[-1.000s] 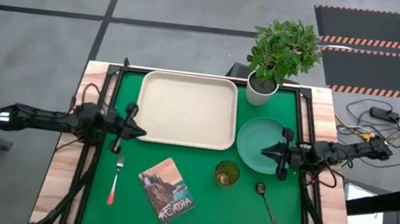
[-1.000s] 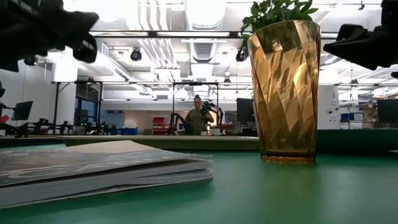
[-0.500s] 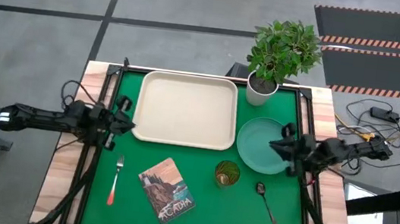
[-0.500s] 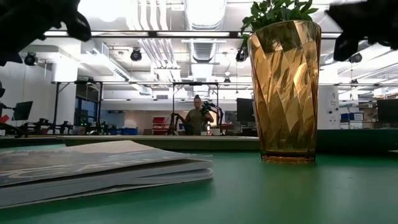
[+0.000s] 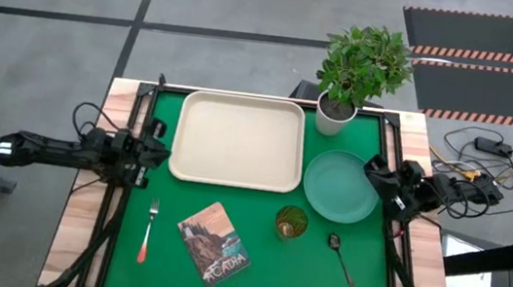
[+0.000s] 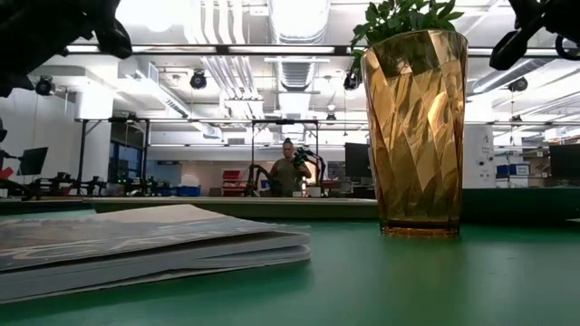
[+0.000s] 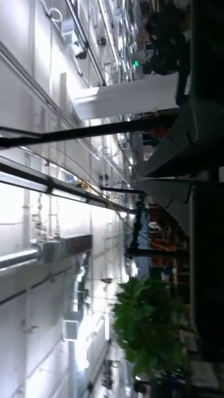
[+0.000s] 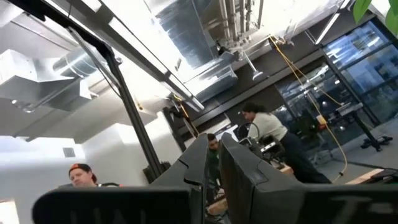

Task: Pick and place plate/cup/fork/spoon on tray
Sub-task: Put the brown cup on the top of the tray

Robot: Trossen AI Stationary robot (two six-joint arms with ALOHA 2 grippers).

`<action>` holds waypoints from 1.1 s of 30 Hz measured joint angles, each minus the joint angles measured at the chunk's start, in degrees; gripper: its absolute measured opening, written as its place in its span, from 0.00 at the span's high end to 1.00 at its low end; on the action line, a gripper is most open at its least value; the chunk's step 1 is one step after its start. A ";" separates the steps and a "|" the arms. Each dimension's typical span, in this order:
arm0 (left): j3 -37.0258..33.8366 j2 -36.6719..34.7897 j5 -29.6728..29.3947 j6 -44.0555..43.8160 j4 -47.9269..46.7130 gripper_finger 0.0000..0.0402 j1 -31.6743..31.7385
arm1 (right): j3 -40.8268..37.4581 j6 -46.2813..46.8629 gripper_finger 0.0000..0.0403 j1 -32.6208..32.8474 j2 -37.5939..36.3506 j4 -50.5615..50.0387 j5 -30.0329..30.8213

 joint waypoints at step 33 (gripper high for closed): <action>4.64 12.83 -7.24 -0.08 2.74 1.00 0.01 | 12.97 -14.27 0.93 0.00 24.68 8.19 1.07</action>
